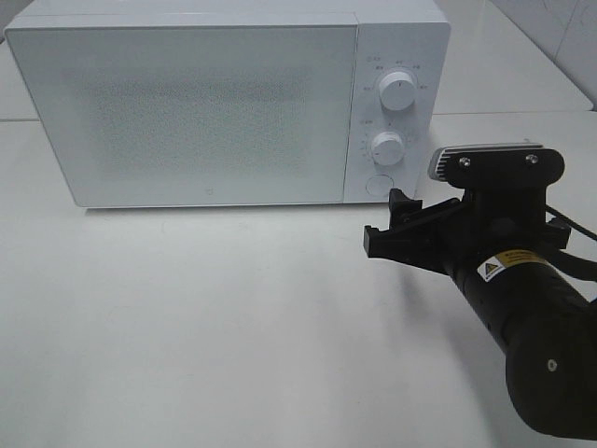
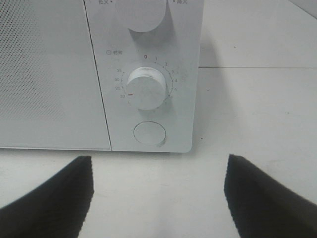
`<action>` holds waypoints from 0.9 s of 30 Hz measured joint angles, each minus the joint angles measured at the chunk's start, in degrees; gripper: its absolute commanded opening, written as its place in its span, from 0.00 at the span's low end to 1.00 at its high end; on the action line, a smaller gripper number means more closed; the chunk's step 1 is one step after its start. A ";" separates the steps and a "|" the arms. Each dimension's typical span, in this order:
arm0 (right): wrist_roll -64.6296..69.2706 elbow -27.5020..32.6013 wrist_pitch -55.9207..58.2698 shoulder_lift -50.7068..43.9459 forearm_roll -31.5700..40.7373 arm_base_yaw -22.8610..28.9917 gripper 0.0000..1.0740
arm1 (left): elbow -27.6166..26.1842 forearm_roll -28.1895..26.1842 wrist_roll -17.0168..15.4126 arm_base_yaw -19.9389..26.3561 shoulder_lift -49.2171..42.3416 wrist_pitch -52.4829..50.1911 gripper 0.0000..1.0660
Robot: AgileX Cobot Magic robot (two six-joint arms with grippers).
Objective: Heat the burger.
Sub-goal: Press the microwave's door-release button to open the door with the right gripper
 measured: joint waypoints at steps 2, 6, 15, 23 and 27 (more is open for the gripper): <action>0.86 -0.06 0.00 0.06 0.34 0.11 0.67 | 0.00 0.00 0.00 0.00 0.00 0.00 0.92; 4.58 -0.06 0.00 0.06 0.69 0.11 0.66 | 0.00 0.00 0.00 0.00 0.00 0.00 0.92; 39.25 -0.06 -0.06 0.06 0.80 0.11 0.50 | 0.00 0.00 0.00 0.00 0.00 0.00 0.92; 71.85 -0.06 -0.06 0.06 0.80 0.11 0.28 | 0.00 0.00 0.00 0.00 0.00 0.00 0.92; 79.07 -0.06 0.06 0.06 0.80 0.11 0.18 | 0.00 0.00 0.00 0.00 0.00 0.00 0.92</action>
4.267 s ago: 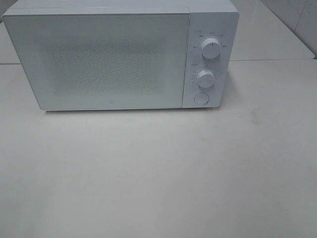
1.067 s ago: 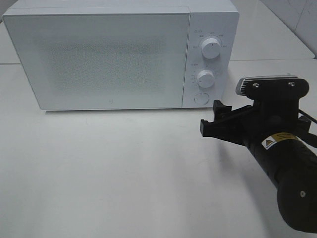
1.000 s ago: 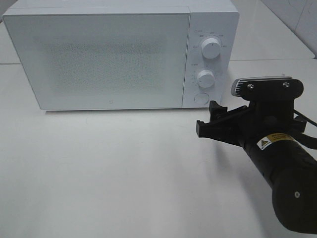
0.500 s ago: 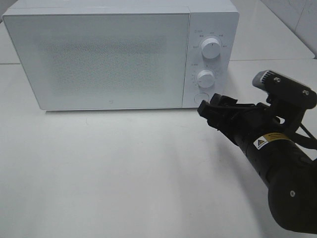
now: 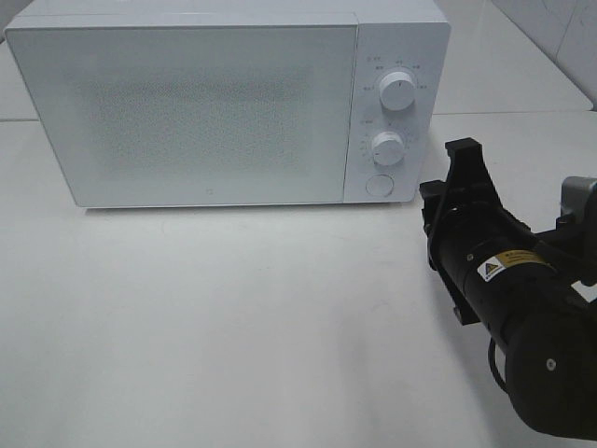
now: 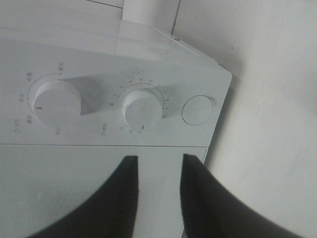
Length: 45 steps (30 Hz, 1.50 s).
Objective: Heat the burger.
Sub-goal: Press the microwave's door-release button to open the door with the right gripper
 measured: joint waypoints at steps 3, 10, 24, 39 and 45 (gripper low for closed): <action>4.30 0.00 0.11 0.00 0.00 0.00 0.06 | 0.00 0.00 0.00 0.00 0.00 0.00 0.92; 7.28 -0.06 4.07 0.00 1.38 0.00 0.00 | 0.00 0.00 0.00 0.00 0.00 0.00 0.92; 7.05 -7.05 9.28 4.41 -0.57 -5.21 0.00 | 0.00 0.00 0.00 0.00 0.00 0.00 0.92; 9.80 -16.56 11.40 14.67 -4.93 -10.14 0.00 | 0.00 0.00 0.00 0.00 0.00 0.00 0.92; 9.80 -21.49 12.49 19.02 -5.56 -11.00 0.00 | 0.00 0.00 0.00 0.00 0.00 0.00 0.92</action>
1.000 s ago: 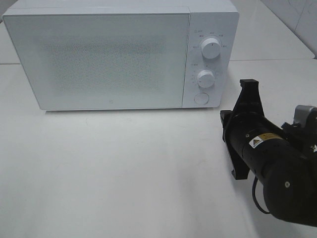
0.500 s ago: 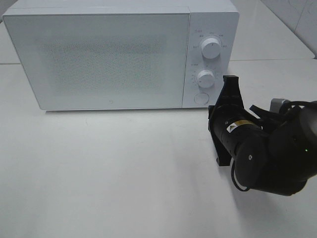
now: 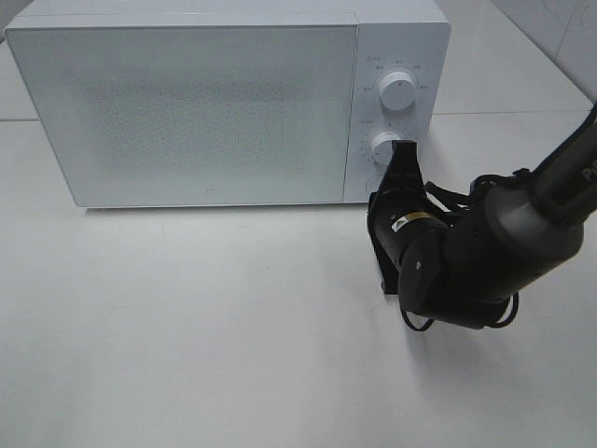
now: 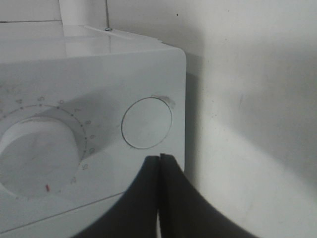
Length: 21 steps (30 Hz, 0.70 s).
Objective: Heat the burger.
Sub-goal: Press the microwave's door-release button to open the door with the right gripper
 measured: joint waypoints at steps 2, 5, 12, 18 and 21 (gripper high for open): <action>0.00 -0.80 0.29 0.46 0.00 -0.29 0.00 | 0.00 0.00 0.00 0.00 0.00 0.00 0.92; -0.06 -3.21 0.86 1.60 0.00 -1.43 0.00 | 0.00 0.00 0.00 0.00 0.00 0.00 0.92; -0.29 -5.79 1.72 3.04 0.86 -2.46 0.00 | 0.00 0.00 0.00 0.00 0.00 0.00 0.92; -0.29 -8.02 2.64 4.93 2.69 -2.46 0.00 | 0.00 0.00 0.00 0.00 0.00 0.00 0.92; -1.09 -9.63 2.92 5.33 4.41 -2.81 0.00 | 0.00 0.00 0.00 0.00 0.00 0.00 0.92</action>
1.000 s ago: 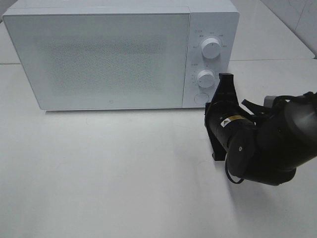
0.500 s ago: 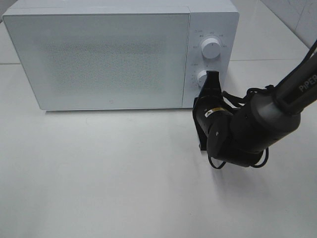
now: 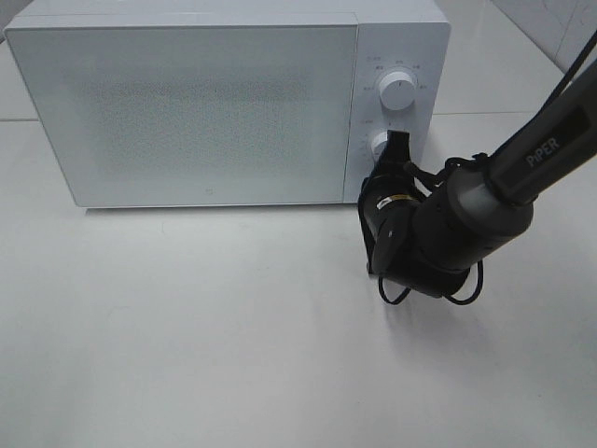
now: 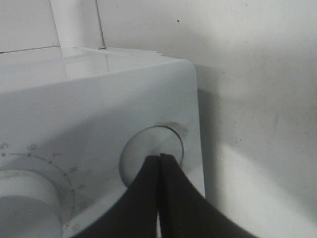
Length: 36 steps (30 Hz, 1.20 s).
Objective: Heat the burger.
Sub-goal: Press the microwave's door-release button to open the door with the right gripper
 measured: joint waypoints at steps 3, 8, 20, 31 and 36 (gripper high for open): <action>-0.92 -0.86 0.29 0.34 1.20 -0.17 0.00 | 0.00 0.00 0.00 0.00 0.00 0.00 0.92; -1.78 -2.01 0.29 1.32 3.15 -0.11 0.00 | 0.00 0.00 0.00 0.00 0.00 0.00 0.92; -2.23 -4.35 -1.83 2.23 7.16 0.46 0.00 | 0.00 0.00 0.00 0.00 0.00 0.00 0.92; -1.55 -6.02 -3.72 3.72 8.48 0.34 0.00 | 0.00 0.00 0.00 0.00 0.00 0.00 0.92; -1.32 -6.02 -3.84 3.84 8.48 0.40 0.00 | 0.00 0.00 0.00 0.00 0.00 0.00 0.92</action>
